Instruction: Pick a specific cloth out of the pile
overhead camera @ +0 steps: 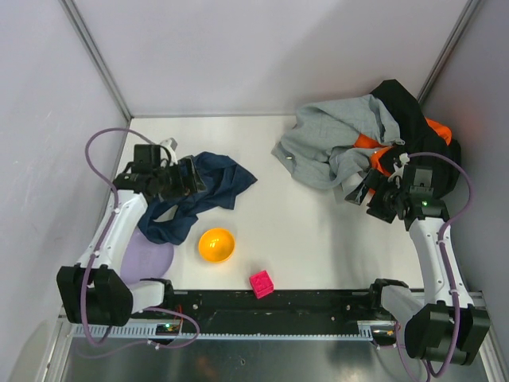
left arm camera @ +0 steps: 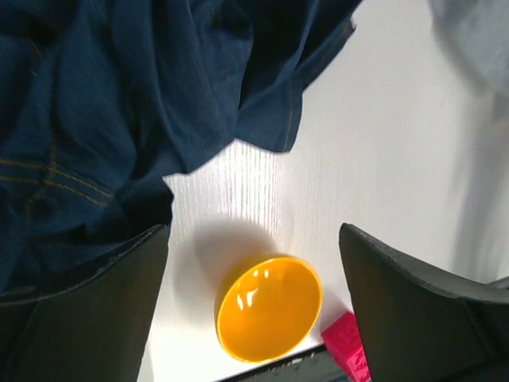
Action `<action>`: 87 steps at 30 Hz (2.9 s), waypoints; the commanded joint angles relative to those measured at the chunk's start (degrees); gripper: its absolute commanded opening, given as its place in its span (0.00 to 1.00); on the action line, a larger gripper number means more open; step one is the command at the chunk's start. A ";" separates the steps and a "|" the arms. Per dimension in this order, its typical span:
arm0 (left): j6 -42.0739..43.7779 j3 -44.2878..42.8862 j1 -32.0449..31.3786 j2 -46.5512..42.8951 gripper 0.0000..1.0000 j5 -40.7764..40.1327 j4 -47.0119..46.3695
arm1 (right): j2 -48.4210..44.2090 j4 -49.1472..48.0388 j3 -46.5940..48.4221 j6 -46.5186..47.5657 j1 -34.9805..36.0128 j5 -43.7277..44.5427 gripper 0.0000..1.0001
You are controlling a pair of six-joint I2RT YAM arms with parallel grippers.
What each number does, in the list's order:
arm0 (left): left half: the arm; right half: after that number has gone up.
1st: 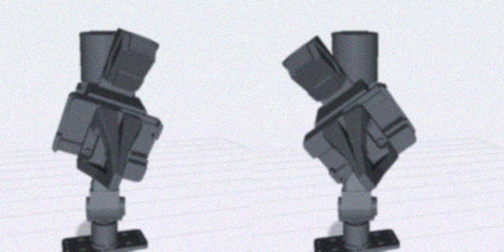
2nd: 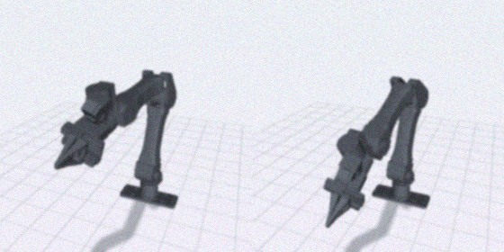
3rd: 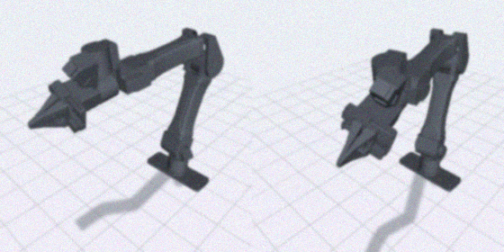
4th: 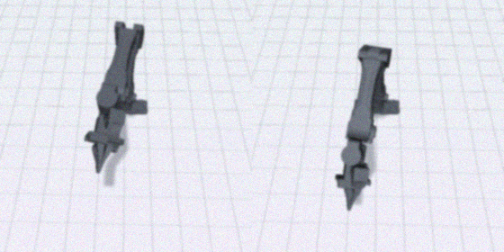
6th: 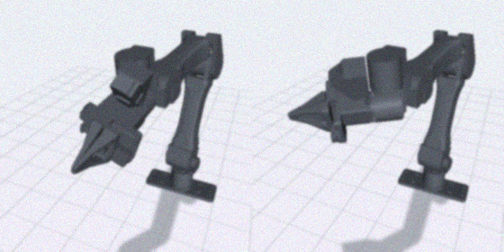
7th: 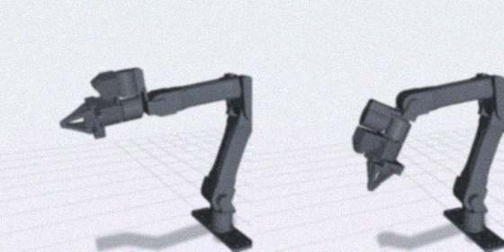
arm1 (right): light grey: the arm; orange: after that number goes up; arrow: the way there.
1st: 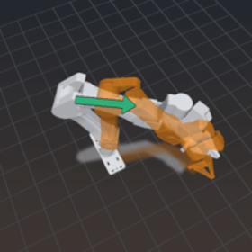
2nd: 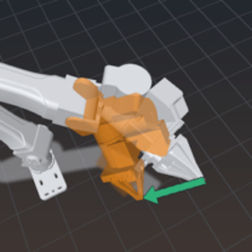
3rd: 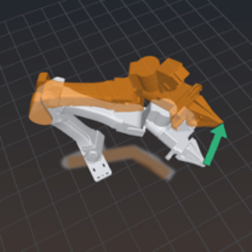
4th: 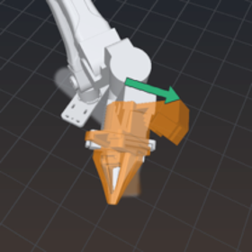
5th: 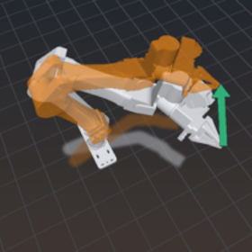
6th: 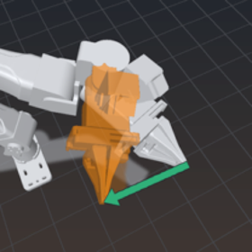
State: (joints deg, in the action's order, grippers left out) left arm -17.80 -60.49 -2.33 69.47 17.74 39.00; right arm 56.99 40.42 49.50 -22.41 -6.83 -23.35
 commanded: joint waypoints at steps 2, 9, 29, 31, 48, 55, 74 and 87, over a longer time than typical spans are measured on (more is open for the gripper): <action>2.97 2.89 -3.30 2.08 0.91 -3.26 6.40 | -1.29 0.17 -0.27 0.41 0.40 -0.25 0.92; 2.57 3.10 -3.88 8.90 0.91 -4.14 7.82 | -1.39 0.18 -0.28 0.69 0.41 -1.04 0.92; 1.70 -15.94 -3.73 40.98 0.91 -7.14 7.93 | 0.57 -1.14 -0.35 1.15 0.35 -1.48 0.92; 1.47 -19.31 -3.34 44.01 0.91 -7.53 7.95 | 0.79 -1.20 -0.34 1.39 0.33 -1.51 0.92; 0.87 -32.97 4.58 50.97 0.96 -3.48 7.70 | -0.23 -0.87 -0.28 2.19 0.47 -1.74 0.95; -0.51 -27.26 3.93 38.03 1.00 0.75 6.34 | -3.99 0.68 -0.37 1.96 0.82 -1.03 0.99; 0.36 -0.56 -5.08 -8.42 1.00 -5.06 5.50 | -14.75 3.13 -5.35 -2.50 9.46 5.12 0.99; -1.81 6.58 -5.15 -26.33 1.00 -1.57 5.52 | -20.63 4.46 -5.46 -7.21 19.13 11.49 0.99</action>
State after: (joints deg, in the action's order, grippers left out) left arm -18.37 -55.02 -7.18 45.08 14.33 45.19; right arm 37.98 43.72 43.92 -27.51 10.61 -15.20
